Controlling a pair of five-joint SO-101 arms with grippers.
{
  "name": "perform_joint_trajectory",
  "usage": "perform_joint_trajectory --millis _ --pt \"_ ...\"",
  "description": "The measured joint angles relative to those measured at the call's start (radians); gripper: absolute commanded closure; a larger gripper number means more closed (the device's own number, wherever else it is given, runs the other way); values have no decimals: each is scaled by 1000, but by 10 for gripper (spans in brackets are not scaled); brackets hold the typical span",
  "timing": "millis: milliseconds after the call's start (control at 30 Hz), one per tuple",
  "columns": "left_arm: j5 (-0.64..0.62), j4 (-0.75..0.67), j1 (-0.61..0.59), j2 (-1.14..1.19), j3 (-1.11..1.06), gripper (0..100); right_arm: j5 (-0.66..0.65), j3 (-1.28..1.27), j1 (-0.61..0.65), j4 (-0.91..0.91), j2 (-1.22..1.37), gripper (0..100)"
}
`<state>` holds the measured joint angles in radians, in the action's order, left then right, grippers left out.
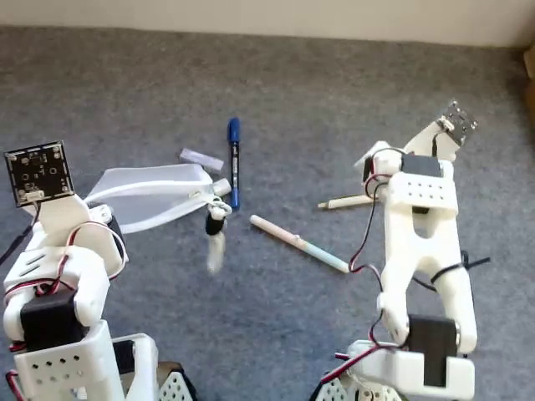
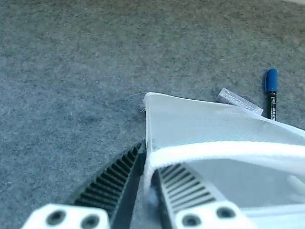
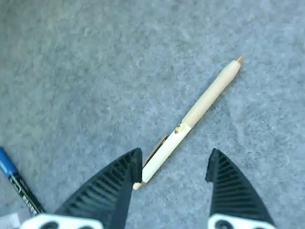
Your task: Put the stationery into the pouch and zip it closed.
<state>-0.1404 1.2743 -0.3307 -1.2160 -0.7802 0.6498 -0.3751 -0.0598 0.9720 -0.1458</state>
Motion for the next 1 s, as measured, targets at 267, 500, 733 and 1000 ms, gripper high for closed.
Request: perform_joint_trajectory --millis 267,500,733,1000 --pt "0 0 0 0 0 995 172 196 2 0 232 789" --pt "0 0 0 0 0 995 244 407 -58 60 456 789" --pt "0 0 0 0 0 995 245 687 -72 229 660 789" --pt "0 0 0 0 0 995 245 950 -77 304 861 789"
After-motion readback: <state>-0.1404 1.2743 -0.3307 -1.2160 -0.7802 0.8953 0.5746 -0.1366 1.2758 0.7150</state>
